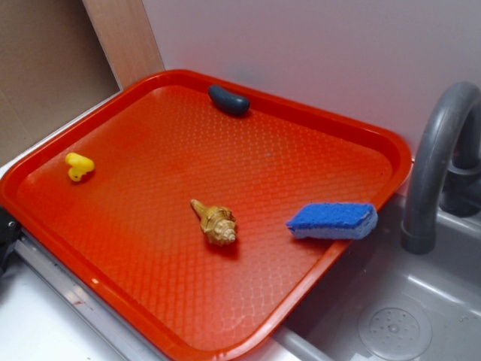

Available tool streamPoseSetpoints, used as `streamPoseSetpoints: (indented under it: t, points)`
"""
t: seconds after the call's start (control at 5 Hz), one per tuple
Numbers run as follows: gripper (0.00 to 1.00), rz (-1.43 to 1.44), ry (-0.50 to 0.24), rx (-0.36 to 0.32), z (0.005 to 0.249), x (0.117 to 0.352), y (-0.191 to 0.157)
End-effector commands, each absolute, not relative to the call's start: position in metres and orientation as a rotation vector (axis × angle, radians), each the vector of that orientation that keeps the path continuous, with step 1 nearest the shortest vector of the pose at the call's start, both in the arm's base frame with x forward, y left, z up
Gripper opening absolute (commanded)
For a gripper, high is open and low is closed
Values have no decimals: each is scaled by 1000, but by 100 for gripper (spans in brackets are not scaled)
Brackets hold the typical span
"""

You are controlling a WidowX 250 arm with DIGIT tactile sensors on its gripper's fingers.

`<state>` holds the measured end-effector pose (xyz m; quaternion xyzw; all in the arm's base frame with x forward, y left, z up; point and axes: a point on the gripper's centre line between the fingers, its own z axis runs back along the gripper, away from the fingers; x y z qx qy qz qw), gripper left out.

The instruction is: Grab the yellow duck.

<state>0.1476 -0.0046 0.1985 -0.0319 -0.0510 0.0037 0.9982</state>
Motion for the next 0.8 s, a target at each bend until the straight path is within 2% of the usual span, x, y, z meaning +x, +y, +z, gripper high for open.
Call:
streamPoseSetpoints:
  t: [0.0,0.4,0.6]
  points:
    - [100,-27,-121,-44,143,179,12]
    - [100,-175,-106,-24,118,157,-9]
    - [100,-193,-78,-9,103,157,-18]
